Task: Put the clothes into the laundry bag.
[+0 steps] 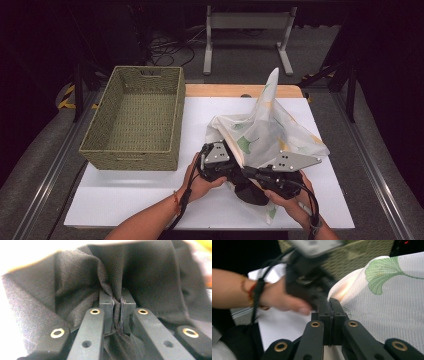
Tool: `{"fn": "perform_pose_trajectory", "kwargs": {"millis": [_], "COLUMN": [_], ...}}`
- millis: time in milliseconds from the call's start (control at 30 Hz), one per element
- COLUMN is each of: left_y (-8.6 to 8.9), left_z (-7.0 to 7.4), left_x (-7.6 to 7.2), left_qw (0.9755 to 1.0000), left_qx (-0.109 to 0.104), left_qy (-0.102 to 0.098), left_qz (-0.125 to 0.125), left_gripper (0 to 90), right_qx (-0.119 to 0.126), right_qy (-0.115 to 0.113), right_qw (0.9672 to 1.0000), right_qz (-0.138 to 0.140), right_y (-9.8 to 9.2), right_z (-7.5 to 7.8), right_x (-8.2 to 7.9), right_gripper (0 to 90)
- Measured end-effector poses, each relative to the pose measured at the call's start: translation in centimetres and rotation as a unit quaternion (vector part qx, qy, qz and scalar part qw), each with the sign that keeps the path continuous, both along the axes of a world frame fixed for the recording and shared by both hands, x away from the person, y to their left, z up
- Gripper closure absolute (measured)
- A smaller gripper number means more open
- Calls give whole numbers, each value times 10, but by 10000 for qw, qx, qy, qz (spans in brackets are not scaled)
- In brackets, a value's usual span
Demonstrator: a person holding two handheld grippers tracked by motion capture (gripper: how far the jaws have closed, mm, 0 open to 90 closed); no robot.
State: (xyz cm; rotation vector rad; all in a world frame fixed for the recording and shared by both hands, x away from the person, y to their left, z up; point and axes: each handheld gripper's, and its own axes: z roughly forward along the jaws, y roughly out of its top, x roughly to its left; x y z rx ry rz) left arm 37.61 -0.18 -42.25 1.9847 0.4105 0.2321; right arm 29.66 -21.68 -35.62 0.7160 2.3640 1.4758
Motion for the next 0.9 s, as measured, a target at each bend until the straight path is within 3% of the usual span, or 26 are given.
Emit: {"fn": "perform_pose_trajectory", "kwargs": {"millis": [100,200,300,367,467,567,733,833,900], "left_y": [1,-2,-4,1,5,13,31,42,50], "left_z": [-5,-9,-12,-14,-17,-14,-3,3,8], "left_x": [12,21,30,39,42,36,22,8,-6], "left_qw": [9991,9980,9962,9948,9963,9981,9986,9990,9988], "left_qx": [-263,-301,-264,-337,-366,-119,134,194,267], "left_qy": [223,73,53,170,302,78,-111,-195,-385], "left_qz": [259,543,829,941,718,592,509,363,152], "left_gripper": [842,842,841,839,811,676,438,369,385], "right_qx": [-156,-400,-668,-858,-921,-1011,-853,-864,-848], "right_qy": [149,329,495,469,490,394,342,313,304], "right_qw": [9997,9984,9962,9950,9945,9941,9956,9956,9957], "right_qz": [127,224,260,214,124,-25,-167,-182,-194], "right_y": [2,3,6,7,5,2,-2,-1,-1], "right_z": [-7,-18,-28,-31,-34,-35,-33,-32,-32], "right_x": [-1,-1,0,0,2,4,5,4,4], "right_gripper": [894,894,894,894,894,894,894,893,893]}}
